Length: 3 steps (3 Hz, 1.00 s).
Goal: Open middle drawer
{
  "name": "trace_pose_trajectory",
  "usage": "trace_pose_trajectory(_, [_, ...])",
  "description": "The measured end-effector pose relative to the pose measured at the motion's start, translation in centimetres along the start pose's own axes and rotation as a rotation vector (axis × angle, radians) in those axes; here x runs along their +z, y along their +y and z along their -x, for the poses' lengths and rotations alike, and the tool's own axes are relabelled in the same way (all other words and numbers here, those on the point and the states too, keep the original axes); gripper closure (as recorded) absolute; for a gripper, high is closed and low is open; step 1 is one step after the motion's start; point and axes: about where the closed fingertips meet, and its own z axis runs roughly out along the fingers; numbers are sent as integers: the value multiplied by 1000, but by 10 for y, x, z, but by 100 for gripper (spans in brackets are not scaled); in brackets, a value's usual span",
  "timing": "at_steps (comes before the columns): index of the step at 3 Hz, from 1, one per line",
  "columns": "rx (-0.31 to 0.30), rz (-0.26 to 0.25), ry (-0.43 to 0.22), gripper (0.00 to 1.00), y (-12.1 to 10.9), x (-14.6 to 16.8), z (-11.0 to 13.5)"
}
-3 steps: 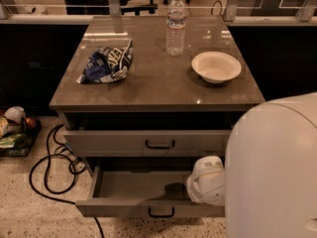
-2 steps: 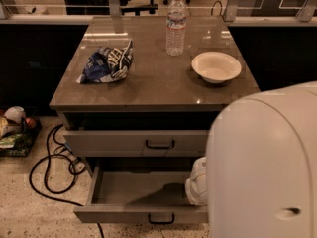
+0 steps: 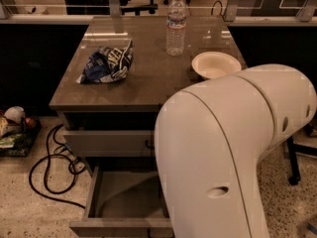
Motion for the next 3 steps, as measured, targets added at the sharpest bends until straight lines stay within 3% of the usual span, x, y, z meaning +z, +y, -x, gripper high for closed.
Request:
trace_pose_trajectory(1, [15,-1,-30,100,10,1,-2])
trace_pose_trajectory(2, [62,15,-66,100,44,0,-4])
trace_pose_trajectory(3, [65,16,-69,100,46,0,-4])
